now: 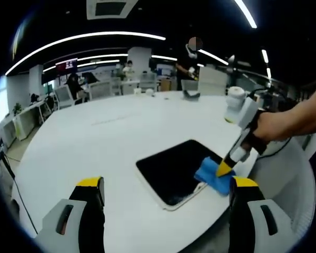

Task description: Wipe the mirror surface with the cleaning cloth until all visible marks leave the cleaned area.

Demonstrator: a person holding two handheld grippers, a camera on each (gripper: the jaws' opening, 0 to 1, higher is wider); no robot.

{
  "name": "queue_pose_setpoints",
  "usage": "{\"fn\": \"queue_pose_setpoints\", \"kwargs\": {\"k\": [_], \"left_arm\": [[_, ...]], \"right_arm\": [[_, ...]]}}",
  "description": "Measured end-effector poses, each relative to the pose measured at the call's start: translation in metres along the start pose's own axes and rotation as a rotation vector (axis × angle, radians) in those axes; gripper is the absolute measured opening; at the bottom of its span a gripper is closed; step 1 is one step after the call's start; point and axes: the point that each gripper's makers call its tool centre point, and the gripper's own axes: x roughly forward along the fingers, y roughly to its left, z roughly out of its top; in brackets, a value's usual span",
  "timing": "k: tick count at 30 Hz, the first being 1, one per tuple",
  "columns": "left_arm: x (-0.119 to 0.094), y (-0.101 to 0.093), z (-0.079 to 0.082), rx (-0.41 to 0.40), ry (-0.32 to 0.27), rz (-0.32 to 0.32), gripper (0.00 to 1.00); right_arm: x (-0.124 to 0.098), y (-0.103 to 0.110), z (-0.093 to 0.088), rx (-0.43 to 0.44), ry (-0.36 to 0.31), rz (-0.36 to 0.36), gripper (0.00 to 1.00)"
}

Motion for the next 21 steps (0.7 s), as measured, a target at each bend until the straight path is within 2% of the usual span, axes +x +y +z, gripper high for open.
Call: {"fn": "queue_pose_setpoints", "kwargs": {"k": [3,12,21], "left_arm": [[-0.002,0.0,0.001,-0.002,-0.008,-0.002,0.99],[0.002,-0.003,-0.002,-0.016,-0.005,-0.003,0.99],[0.004,-0.004,-0.002,-0.022,-0.004,-0.004,0.99]], "right_arm": [[0.002,0.001,-0.004,-0.005,0.006,0.0,0.02],[0.002,-0.001,-0.002,0.014,0.012,0.017,0.02],[-0.006,-0.003,0.012,0.024,-0.02,0.023,0.02]]}}
